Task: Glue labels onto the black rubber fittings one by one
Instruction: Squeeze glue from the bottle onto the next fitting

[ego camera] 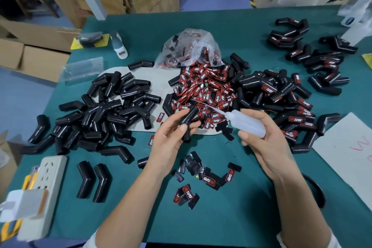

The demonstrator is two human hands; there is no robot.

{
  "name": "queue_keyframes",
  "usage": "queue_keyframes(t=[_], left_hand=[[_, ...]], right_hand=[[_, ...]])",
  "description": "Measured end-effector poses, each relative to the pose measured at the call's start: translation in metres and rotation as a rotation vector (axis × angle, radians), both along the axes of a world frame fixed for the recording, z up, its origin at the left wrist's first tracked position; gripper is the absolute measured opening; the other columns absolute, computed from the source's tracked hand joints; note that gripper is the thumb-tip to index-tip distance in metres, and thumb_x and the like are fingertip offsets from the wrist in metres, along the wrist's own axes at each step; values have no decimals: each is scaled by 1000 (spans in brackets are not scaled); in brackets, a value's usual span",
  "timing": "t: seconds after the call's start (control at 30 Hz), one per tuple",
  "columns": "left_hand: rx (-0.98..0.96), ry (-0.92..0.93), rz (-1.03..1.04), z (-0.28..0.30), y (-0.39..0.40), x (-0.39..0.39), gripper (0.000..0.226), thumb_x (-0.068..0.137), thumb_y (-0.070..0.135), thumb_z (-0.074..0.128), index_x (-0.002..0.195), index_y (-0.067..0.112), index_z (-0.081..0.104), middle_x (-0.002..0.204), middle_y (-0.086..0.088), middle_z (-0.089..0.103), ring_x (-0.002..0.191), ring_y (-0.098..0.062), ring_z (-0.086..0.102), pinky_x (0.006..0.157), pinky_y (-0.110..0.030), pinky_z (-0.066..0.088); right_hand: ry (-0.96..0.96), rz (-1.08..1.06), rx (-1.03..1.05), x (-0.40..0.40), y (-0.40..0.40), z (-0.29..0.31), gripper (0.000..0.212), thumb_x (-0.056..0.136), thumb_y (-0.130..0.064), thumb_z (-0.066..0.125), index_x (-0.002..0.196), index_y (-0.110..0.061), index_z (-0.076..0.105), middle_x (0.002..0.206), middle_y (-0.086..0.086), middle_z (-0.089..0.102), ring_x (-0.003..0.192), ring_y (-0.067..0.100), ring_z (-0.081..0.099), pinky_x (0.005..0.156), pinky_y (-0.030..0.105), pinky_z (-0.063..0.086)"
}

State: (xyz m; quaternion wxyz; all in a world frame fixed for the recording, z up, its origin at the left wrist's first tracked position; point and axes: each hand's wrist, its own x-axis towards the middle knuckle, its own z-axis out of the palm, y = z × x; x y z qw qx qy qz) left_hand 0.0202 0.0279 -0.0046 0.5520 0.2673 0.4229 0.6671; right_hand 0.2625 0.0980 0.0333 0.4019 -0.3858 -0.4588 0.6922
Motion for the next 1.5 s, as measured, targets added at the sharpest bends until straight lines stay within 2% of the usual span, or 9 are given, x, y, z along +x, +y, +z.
queue_keyframes(t=[0.13,0.23,0.43,0.53,0.7,0.87,1.03,1.37,1.5], left_hand=[[12,5,-14,-1,-2,0,37,103,1,57,136,14,68,136,-21,66,120,-38,70,100,-34,56],[14,2,-16,-1,-2,0,37,103,2,58,136,15,69,138,-24,64,123,-38,69,101,-34,56],[47,-29,-27,1,-3,0,37,100,9,66,137,14,68,142,-18,64,131,-39,63,102,-34,55],[70,-36,-29,2,-4,1,38,100,15,71,137,15,67,139,-15,66,131,-40,63,103,-34,55],[82,-22,-17,1,-5,1,35,101,9,64,135,16,69,135,-10,69,129,-41,64,103,-34,55],[80,-21,-7,2,-5,2,34,100,10,65,133,18,71,136,-11,68,130,-39,64,103,-34,55],[41,31,9,-1,-4,1,36,101,12,65,137,15,67,140,-14,66,130,-39,64,104,-36,55],[-28,131,7,-9,1,-2,38,103,16,65,140,16,65,137,-14,69,129,-36,65,112,-44,50],[-28,112,-39,-10,0,-3,37,107,8,57,144,12,61,140,-16,67,130,-37,64,110,-37,51]], right_hand=[[22,-47,-19,0,-1,3,30,80,-29,82,110,-28,78,104,5,76,81,10,68,69,19,56],[48,-70,-22,1,-1,3,19,91,-19,72,107,-29,78,95,5,76,81,12,71,68,20,59],[52,-94,-12,-2,-2,5,19,81,-28,80,100,-28,76,88,4,75,71,10,67,59,20,56],[43,-105,-6,0,-1,2,20,85,-17,74,105,-18,69,83,5,73,68,10,66,57,20,55],[30,-120,-13,-1,-2,1,24,83,-19,72,104,-12,64,75,5,70,64,10,64,54,20,53],[20,-127,30,-2,-1,0,27,76,-39,93,95,-34,75,78,2,70,64,10,63,53,20,52],[-138,-201,209,2,-7,-1,39,76,-60,87,104,-39,69,96,3,73,60,16,59,55,26,52],[-241,-182,337,-5,-11,3,27,85,-25,81,101,-41,67,101,-6,72,59,12,57,56,20,50],[-244,-166,359,-6,-12,3,25,83,-35,82,103,-41,67,103,-7,72,66,7,60,59,18,50]])
